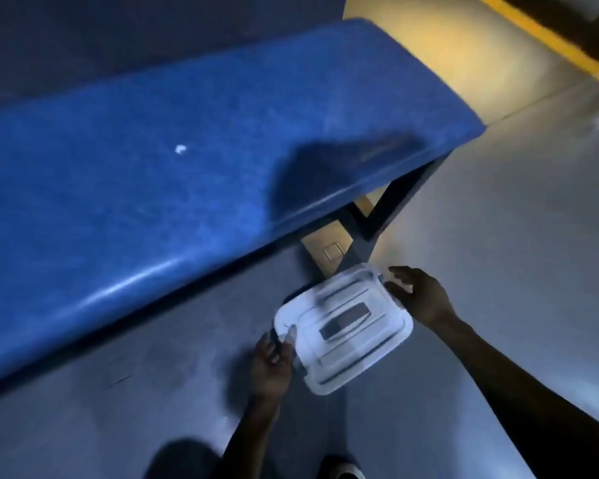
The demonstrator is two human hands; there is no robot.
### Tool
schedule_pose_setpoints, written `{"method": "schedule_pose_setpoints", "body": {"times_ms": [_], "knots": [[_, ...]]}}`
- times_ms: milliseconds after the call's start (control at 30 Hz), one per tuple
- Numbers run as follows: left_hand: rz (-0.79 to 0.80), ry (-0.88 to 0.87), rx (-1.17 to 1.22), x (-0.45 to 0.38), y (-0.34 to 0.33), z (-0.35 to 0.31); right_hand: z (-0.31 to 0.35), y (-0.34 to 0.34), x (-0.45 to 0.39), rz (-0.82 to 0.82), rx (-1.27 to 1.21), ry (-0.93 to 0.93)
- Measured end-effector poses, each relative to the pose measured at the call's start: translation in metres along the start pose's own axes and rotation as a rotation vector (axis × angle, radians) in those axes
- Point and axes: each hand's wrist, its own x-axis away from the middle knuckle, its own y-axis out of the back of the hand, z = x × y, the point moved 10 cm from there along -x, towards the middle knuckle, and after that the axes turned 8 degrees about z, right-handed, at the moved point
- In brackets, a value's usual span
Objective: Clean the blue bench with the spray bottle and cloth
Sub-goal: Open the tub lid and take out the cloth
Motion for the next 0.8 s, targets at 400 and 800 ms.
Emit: {"method": "schedule_pose_setpoints", "body": {"times_ms": [400,800], "knots": [[-0.049,-0.096,0.109,-0.044,-0.01,0.08,-0.085,-0.054,-0.038,-0.081,-0.204,-0.063],[0.103,-0.785,-1.08,-0.024,-0.113,-0.024,-0.123,-0.063,-0.067,0.153,-0.595,-0.219]]}}
